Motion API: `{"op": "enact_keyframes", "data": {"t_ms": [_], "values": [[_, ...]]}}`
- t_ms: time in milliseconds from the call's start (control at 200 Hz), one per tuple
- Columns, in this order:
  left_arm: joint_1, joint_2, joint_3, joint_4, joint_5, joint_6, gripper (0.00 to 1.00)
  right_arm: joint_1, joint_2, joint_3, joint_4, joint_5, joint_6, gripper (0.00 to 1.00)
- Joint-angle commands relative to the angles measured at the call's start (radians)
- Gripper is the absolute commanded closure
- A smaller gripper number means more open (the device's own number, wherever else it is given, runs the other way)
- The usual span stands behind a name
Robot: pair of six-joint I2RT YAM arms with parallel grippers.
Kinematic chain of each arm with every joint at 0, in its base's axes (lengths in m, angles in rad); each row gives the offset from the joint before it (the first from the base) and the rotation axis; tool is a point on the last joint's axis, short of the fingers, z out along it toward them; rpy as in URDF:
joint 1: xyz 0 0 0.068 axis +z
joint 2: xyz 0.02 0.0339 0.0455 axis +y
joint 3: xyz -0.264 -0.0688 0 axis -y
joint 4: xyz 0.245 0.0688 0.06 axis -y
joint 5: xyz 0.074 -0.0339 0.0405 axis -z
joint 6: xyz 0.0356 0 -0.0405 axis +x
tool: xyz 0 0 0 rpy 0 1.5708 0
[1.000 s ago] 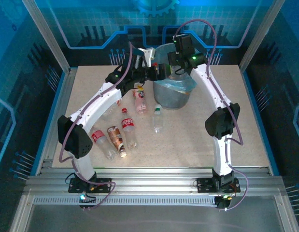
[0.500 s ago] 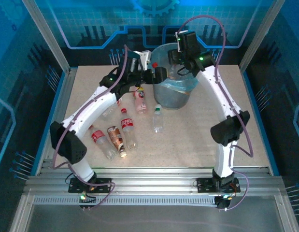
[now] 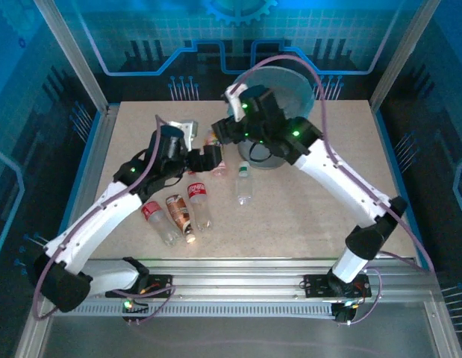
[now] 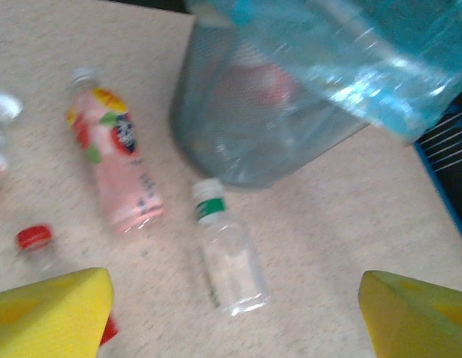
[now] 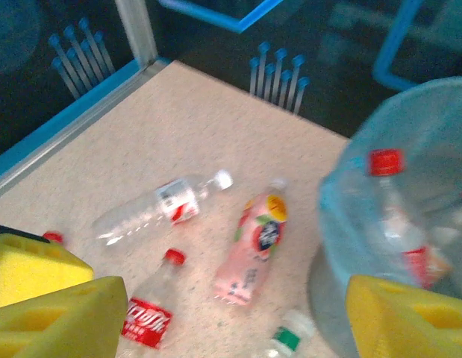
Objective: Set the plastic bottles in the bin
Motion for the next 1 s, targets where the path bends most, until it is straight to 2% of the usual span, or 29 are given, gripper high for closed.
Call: {"op": "enact_keyframes", "data": {"t_ms": [0,305,520,630,795,905,995], "values": [[0.009,-0.107,-0.072,-0.090,-0.110,-0.010,0.13,0.034,0.078,0.003,0.011,-0.048,0.026,0.22],[0.025,-0.327,-0.262,-0.214,-0.217,-0.044,0.12,0.081,0.380,0.189,-0.086,-0.103,0.073,0.18],[0.033,-0.388,-0.320,-0.234,-0.238,-0.046,0.12,0.081,0.608,0.378,-0.157,-0.075,0.095,0.11],[0.035,-0.390,-0.334,-0.229,-0.243,-0.038,0.11,0.077,0.739,0.498,-0.195,-0.065,0.095,0.10],[0.040,-0.389,-0.338,-0.211,-0.247,-0.023,0.10,0.059,0.878,0.635,-0.202,-0.077,0.127,0.18],[0.044,-0.389,-0.333,-0.202,-0.245,-0.015,0.11,0.041,0.922,0.649,-0.179,-0.102,0.167,0.24],[0.045,-0.392,-0.334,-0.203,-0.246,-0.013,0.10,0.031,0.944,0.635,-0.136,-0.175,0.194,0.26]]}}
